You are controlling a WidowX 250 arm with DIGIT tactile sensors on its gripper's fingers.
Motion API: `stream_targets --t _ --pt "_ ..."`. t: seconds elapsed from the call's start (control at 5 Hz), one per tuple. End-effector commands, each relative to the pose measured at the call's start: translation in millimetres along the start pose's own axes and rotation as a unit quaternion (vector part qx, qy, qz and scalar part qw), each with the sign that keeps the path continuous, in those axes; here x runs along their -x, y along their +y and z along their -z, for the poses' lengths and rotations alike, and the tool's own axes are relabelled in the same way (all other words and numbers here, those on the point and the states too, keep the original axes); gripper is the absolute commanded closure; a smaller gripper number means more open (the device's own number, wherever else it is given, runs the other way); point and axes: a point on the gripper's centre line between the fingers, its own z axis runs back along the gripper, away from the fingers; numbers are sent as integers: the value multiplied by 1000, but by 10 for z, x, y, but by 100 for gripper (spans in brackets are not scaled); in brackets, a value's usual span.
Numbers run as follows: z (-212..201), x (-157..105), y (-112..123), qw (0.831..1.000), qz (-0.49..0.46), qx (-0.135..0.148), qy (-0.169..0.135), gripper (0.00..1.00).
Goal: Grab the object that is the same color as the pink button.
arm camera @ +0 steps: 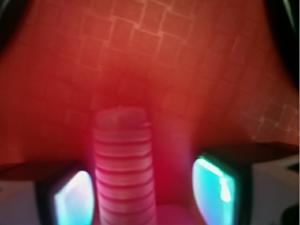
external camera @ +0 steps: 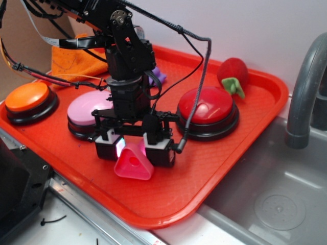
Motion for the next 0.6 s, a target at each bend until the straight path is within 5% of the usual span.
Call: stream_targets --t 0.0,0.4 --pt "-88 0 16 1000 -3 -1 -19 100" --pt "-932 -90 5 989 128 -18 -77 100"
